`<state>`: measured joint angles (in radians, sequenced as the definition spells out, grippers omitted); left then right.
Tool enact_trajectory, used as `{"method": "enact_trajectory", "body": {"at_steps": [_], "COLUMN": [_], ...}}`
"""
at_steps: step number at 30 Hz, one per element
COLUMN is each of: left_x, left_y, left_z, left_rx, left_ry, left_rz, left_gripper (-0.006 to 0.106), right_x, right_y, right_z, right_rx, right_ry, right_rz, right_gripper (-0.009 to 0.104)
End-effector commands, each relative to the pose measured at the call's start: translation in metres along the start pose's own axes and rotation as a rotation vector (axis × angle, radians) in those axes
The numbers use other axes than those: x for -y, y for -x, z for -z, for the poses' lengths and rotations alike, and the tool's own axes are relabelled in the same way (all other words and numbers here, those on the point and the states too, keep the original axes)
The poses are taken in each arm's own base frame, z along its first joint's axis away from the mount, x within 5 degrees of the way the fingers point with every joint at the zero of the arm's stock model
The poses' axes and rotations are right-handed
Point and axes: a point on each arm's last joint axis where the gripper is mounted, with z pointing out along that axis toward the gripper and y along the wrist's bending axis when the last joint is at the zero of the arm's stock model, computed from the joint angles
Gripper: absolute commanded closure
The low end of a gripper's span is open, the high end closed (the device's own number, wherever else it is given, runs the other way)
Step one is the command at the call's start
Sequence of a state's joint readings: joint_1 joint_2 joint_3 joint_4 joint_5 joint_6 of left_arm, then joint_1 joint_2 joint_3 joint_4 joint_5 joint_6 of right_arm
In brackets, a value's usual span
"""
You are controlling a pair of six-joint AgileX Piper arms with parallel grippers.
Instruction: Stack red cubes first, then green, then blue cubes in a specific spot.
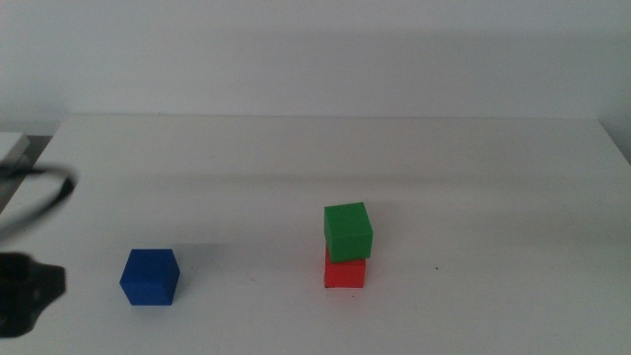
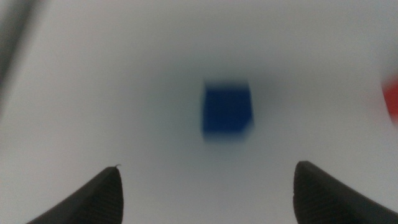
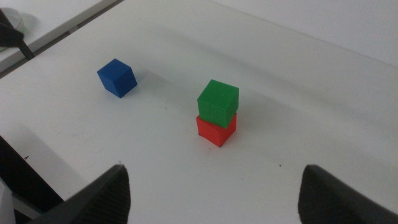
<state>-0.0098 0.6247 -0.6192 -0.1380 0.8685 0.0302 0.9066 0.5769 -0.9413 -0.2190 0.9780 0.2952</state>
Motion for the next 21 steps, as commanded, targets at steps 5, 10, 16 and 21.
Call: {"method": "enact_trajectory", "body": {"at_steps": [5,10,16,21], "left_x": [0.005,0.016,0.029,0.032], "left_y": [0.056,0.078,0.079,0.076], "left_z": [-0.032,-0.08,-0.115,-0.136], "left_rx": [-0.459,-0.498,-0.52,-0.552], "left_ry": [-0.033,-0.096,-0.041,-0.04], "left_rz": [0.033,-0.056,0.012,0.037], "left_gripper": [0.007,0.007,0.007,0.007], "right_x": [0.0,0.0,0.0,0.0], "right_y": [0.0,0.0,0.0,0.0], "right_z": [-0.001,-0.001,-0.001,-0.001], "right_rx": [0.007,0.007,0.007,0.007], "right_ry": [-0.004,-0.004,-0.004,-0.004], "right_rz": [0.012,0.011,0.011,0.011], "right_gripper": [0.016,0.016,0.016,0.016]}}
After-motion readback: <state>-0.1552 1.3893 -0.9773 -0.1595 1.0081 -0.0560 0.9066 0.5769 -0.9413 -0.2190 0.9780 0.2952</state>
